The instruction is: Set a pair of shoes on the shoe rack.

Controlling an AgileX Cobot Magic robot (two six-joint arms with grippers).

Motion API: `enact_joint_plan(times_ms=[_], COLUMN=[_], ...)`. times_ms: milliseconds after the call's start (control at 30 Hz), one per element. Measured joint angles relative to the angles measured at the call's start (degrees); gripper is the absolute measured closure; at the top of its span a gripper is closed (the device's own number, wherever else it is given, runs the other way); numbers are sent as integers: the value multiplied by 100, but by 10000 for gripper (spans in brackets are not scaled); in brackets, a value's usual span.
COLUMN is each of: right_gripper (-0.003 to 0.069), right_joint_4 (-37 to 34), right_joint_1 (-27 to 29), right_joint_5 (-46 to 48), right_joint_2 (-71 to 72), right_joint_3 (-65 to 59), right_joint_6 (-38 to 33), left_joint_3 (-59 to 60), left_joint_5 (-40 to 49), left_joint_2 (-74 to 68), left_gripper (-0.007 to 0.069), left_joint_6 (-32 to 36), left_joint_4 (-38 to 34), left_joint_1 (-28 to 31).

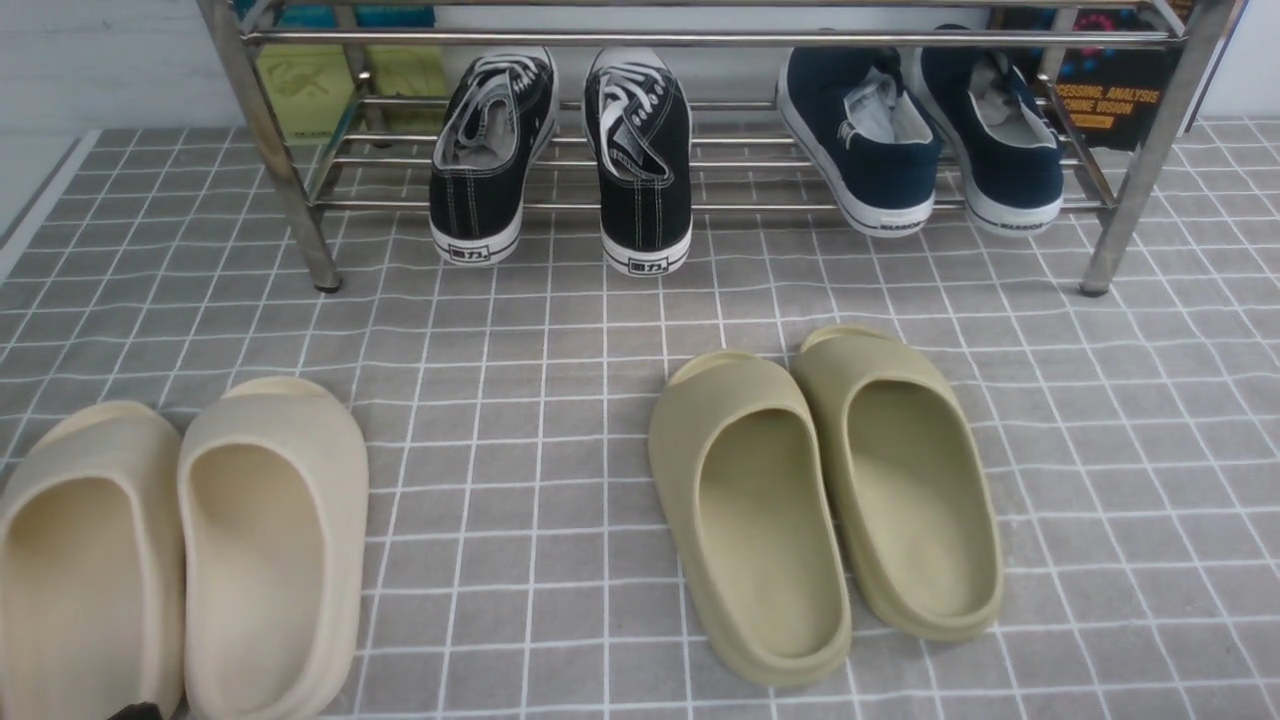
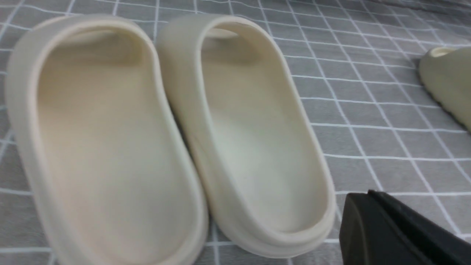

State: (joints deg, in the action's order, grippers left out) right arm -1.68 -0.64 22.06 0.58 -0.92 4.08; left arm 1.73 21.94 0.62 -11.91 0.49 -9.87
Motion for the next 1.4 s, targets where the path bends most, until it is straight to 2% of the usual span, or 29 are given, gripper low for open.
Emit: enact_joint_plan(times_ms=[167,400,1400], right_gripper=[419,419,419], right_joint_4=[0,0,0], right_joint_1=[0,0,0], right_joint_5=[0,0,0], right_joint_2=[0,0,0], right_joint_3=[0,0,0], right_joint_6=[0,0,0], left_joint_3=[0,0,0], left_joint_5=[64,89,89], left_joint_2=[0,0,0], left_gripper=[638,638,638], left_joint_6=[844,1452,1526], left_joint_4=[-382,-612,-693], left_joint_1=[340,515,515])
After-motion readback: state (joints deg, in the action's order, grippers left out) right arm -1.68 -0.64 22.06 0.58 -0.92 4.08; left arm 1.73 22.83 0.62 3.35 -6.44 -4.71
